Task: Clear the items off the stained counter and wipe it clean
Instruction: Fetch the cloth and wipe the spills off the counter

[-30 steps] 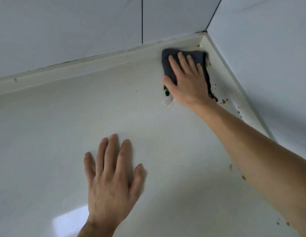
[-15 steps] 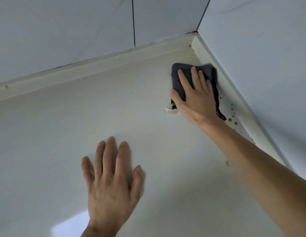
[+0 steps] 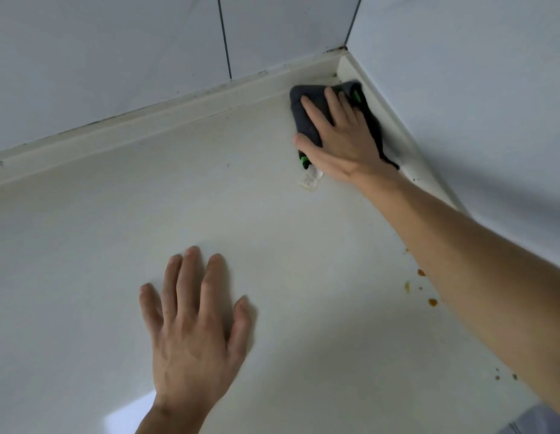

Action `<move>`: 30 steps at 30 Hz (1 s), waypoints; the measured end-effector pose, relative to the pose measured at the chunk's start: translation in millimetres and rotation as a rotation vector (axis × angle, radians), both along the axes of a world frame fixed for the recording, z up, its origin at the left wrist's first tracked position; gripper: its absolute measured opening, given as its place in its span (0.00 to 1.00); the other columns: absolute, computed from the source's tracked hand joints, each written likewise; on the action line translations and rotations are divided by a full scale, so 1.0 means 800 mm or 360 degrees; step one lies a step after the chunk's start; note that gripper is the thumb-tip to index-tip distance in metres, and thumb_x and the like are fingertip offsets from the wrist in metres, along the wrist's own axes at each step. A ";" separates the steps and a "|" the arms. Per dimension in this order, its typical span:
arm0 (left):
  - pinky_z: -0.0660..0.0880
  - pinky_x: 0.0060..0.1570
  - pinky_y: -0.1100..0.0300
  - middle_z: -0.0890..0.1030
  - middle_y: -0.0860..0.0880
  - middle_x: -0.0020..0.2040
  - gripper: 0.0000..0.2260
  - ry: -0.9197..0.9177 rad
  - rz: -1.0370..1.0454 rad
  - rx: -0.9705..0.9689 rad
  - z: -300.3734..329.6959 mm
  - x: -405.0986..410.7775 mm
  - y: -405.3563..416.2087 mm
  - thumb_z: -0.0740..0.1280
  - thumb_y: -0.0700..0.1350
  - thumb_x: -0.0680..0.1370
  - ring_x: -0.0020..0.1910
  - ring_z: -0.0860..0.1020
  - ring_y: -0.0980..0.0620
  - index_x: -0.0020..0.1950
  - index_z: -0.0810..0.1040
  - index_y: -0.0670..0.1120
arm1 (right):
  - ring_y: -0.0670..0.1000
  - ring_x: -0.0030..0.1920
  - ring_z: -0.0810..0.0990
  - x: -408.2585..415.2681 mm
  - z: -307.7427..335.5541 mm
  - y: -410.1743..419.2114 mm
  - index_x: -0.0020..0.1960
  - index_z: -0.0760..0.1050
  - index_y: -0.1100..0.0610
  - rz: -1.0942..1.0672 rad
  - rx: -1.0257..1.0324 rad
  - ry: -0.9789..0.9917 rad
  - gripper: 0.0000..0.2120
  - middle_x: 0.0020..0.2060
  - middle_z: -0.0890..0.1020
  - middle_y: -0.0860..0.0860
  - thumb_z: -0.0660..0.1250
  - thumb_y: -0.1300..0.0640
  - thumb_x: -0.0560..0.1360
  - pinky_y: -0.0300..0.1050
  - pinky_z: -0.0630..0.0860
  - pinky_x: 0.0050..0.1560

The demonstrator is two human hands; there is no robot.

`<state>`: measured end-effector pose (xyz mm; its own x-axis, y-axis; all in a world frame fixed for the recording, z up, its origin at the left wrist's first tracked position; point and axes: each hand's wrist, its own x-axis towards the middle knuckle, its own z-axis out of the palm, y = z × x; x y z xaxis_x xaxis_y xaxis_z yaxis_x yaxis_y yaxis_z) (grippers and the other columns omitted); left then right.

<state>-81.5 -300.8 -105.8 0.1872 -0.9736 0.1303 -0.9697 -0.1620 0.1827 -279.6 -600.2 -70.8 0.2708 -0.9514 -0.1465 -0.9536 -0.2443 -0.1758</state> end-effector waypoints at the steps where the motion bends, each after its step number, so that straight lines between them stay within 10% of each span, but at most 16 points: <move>1: 0.56 0.75 0.32 0.65 0.41 0.81 0.30 -0.0002 -0.0005 0.0003 0.002 0.000 0.000 0.61 0.60 0.79 0.81 0.62 0.38 0.78 0.71 0.45 | 0.57 0.85 0.47 -0.006 -0.001 0.022 0.85 0.48 0.42 -0.0001 -0.0011 0.0010 0.34 0.86 0.47 0.55 0.52 0.35 0.82 0.56 0.46 0.83; 20: 0.54 0.76 0.34 0.64 0.42 0.81 0.29 -0.0032 -0.0004 0.0046 0.004 0.001 -0.001 0.59 0.60 0.80 0.81 0.60 0.40 0.77 0.68 0.46 | 0.55 0.85 0.48 -0.037 -0.016 0.162 0.85 0.53 0.42 0.0293 -0.0120 -0.0004 0.33 0.86 0.51 0.52 0.52 0.34 0.82 0.56 0.45 0.84; 30: 0.56 0.74 0.34 0.66 0.41 0.79 0.28 -0.0009 0.0016 0.0014 0.008 -0.004 -0.001 0.61 0.58 0.79 0.80 0.62 0.38 0.76 0.69 0.46 | 0.58 0.85 0.44 -0.023 -0.007 0.115 0.86 0.47 0.43 -0.0262 0.0003 0.0011 0.34 0.86 0.45 0.56 0.50 0.35 0.83 0.60 0.43 0.83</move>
<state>-85.0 -301.6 -99.2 0.1960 -0.9729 0.1226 -0.9691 -0.1731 0.1756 -298.4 -508.5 -76.3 0.1103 -0.9826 -0.1497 -0.9819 -0.0845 -0.1693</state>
